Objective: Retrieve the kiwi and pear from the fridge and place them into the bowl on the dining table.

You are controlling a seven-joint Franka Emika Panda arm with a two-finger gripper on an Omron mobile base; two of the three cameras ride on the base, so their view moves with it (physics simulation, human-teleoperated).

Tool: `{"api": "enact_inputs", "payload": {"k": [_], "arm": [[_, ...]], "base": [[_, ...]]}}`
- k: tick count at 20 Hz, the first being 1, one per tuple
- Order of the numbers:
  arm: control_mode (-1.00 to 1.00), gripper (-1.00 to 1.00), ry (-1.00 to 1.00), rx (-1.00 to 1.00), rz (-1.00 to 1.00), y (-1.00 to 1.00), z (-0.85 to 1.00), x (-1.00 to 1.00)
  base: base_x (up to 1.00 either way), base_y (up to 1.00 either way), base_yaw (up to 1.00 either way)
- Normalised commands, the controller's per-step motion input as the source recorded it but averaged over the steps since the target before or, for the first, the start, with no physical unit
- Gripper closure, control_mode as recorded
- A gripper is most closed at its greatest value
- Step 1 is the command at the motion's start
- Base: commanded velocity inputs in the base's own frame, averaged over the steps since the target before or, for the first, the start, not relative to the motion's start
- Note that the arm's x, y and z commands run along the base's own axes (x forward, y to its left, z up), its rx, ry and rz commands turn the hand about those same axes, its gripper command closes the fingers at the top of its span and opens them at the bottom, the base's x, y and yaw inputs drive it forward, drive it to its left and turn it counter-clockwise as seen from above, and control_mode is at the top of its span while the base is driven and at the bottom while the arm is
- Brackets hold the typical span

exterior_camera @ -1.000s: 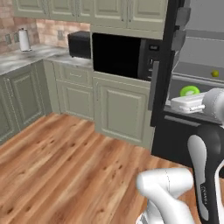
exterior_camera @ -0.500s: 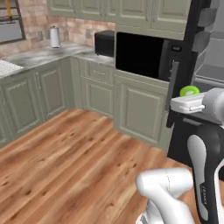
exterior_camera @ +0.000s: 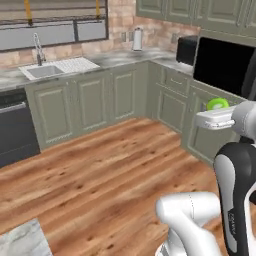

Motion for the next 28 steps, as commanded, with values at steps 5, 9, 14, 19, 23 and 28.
{"api": "enact_inputs", "payload": {"k": [5,9,14,19,23,28], "arm": [[1.00,1.00,0.00,0.00,0.00,0.00,0.00,0.00],[1.00,1.00,0.00,0.00,0.00,0.00,0.00,0.00],[1.00,1.00,0.00,0.00,0.00,0.00,0.00,0.00],[1.00,1.00,0.00,0.00,0.00,0.00,0.00,0.00],[1.00,1.00,0.00,0.00,0.00,0.00,0.00,0.00],[1.00,1.00,0.00,0.00,0.00,0.00,0.00,0.00]], "base": [[-0.37,0.00,0.62],[-0.36,0.00,0.61],[-0.38,0.00,0.61],[-0.40,0.00,0.61],[-0.42,0.00,0.59],[-0.45,0.00,0.55]]}}
